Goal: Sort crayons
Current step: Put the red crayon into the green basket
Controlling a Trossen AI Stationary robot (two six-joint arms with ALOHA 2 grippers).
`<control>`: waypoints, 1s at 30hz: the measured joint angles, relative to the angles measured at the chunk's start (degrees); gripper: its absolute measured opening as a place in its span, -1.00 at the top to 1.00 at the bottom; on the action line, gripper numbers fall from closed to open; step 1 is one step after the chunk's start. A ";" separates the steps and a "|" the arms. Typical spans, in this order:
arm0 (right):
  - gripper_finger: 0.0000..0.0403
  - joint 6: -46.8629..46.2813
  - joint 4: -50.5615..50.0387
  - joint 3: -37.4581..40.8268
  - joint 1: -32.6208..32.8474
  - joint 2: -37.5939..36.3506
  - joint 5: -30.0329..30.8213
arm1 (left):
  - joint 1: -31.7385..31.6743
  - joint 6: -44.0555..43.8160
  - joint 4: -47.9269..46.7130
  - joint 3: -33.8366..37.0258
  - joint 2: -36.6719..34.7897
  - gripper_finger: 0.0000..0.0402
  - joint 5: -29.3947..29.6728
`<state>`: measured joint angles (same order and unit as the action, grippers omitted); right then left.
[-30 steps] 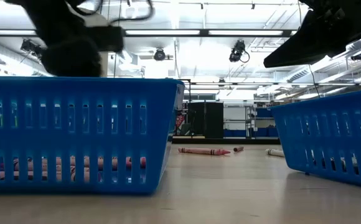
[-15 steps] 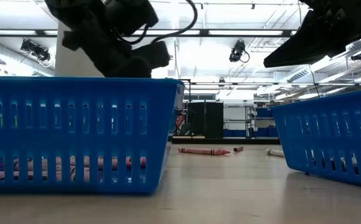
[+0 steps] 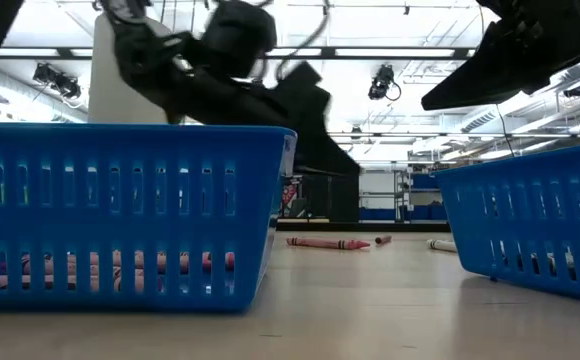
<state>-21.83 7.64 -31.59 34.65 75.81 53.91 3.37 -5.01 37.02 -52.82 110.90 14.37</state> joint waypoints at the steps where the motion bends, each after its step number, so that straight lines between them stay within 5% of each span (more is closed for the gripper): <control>1: 0.46 -0.02 -0.02 0.00 0.00 0.00 0.75 | 0.00 -0.13 -0.95 -1.79 1.35 0.39 0.81; 10: 0.46 -0.04 -0.50 0.00 0.43 0.00 1.73 | -1.45 -2.81 -15.85 -19.35 13.32 0.39 7.63; 21: 0.46 -0.04 -0.86 0.00 0.80 0.00 1.46 | -4.94 -9.84 -23.54 -21.91 16.90 0.41 0.97; 30: 0.46 -0.06 -0.80 0.00 0.96 0.00 1.09 | -4.89 -5.97 -29.16 -21.94 16.47 0.90 -3.21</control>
<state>-21.89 6.84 -31.59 35.62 75.81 55.00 -1.52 -10.98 7.86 -74.76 127.37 11.16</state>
